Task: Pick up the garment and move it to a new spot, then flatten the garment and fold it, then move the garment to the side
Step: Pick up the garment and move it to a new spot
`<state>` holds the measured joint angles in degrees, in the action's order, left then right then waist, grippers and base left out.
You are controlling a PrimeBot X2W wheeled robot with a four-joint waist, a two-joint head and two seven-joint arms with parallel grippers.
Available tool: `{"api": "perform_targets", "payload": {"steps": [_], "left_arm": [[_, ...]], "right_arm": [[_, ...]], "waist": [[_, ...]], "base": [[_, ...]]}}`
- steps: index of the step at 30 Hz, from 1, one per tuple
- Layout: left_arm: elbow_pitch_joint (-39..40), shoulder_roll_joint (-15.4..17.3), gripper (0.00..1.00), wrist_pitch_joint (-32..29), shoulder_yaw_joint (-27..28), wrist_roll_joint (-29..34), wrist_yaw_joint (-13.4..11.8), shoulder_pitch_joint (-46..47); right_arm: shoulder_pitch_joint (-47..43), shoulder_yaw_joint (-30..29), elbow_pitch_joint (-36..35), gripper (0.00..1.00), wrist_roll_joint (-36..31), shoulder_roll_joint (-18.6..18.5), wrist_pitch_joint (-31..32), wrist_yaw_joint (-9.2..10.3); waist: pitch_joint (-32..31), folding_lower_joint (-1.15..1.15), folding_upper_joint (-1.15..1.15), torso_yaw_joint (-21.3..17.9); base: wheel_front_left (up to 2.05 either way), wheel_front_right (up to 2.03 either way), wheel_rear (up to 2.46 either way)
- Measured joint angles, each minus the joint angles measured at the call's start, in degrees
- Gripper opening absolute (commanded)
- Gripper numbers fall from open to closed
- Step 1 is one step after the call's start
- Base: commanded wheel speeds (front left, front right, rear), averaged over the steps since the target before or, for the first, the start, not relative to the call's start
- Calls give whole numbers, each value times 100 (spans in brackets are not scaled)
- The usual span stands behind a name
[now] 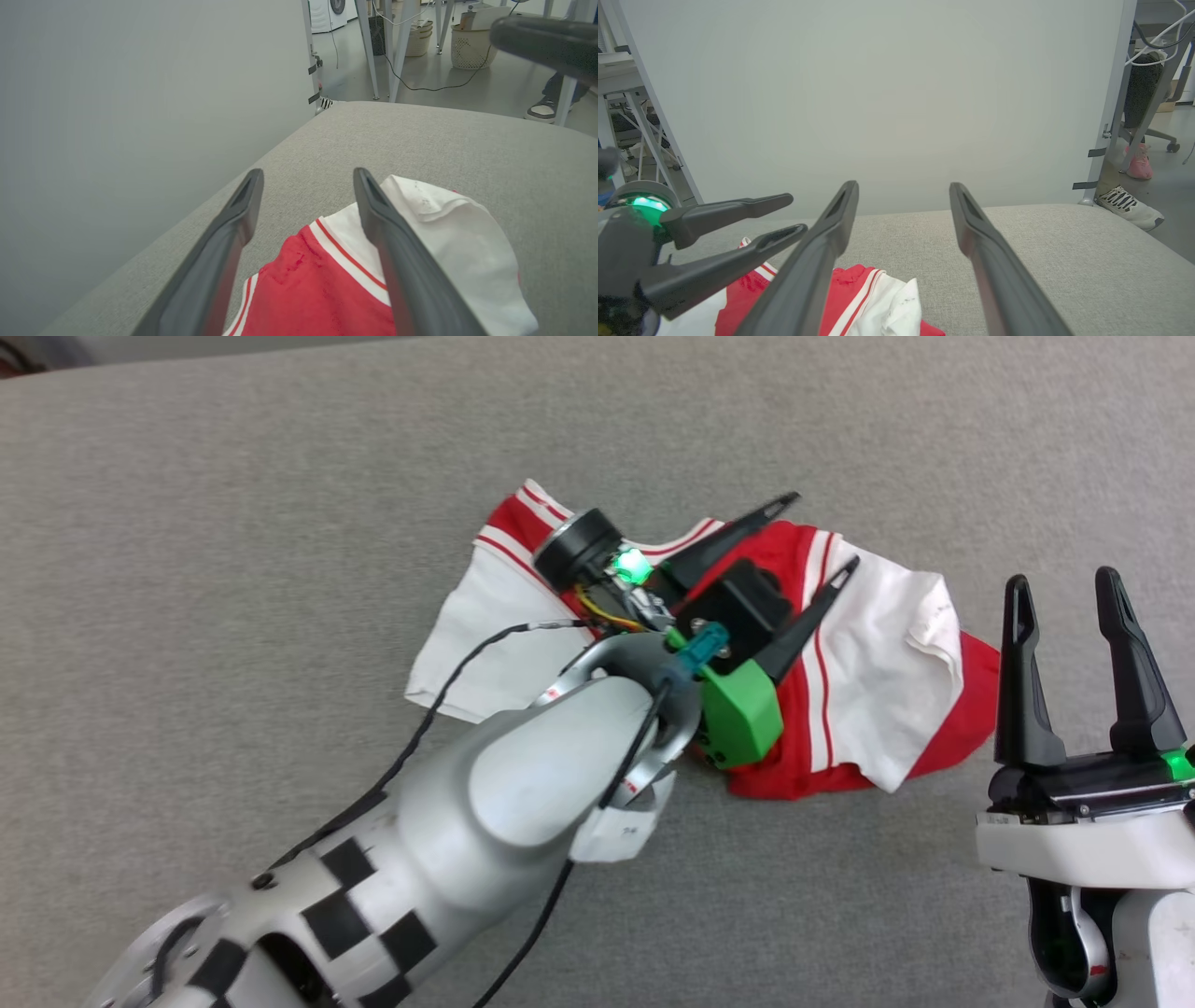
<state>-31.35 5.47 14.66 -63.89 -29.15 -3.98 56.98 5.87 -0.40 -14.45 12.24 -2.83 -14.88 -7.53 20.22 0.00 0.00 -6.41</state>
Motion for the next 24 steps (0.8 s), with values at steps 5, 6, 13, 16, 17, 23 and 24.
{"api": "perform_targets", "payload": {"steps": [5,6,13,16,17,23,24], "left_arm": [[944,586,100,0,746,483,-748,-694],[1121,715,100,0,904,584,-891,-884],[2035,1302,100,1,2015,1032,-1691,-2236],[2291,1434,100,1,2429,1168,-1873,-2832],[2360,1452,100,1,2576,1220,-1917,-3034],[2660,1440,100,1,3399,1403,-2106,-4032],[2700,1427,100,1,3539,1437,-2107,-4180]], "right_arm": [[-140,-54,36,100,-57,2,0,0],[-164,-67,48,100,-70,2,0,0],[-332,-149,103,100,-216,2,0,0],[-404,-187,134,100,-290,1,0,0],[-435,-188,156,100,-314,1,0,0],[-623,-156,376,100,-420,2,0,0],[-650,-149,393,100,-435,3,0,0]], "waist": [[-280,0,0,275],[-339,0,0,328],[-707,0,0,617],[-837,0,0,715],[-879,0,0,748],[-1084,0,0,902],[-1117,0,0,923]], "base": [[0,0,0],[0,0,0],[0,0,0],[0,0,0],[0,0,0],[0,0,0],[0,0,0]]}}
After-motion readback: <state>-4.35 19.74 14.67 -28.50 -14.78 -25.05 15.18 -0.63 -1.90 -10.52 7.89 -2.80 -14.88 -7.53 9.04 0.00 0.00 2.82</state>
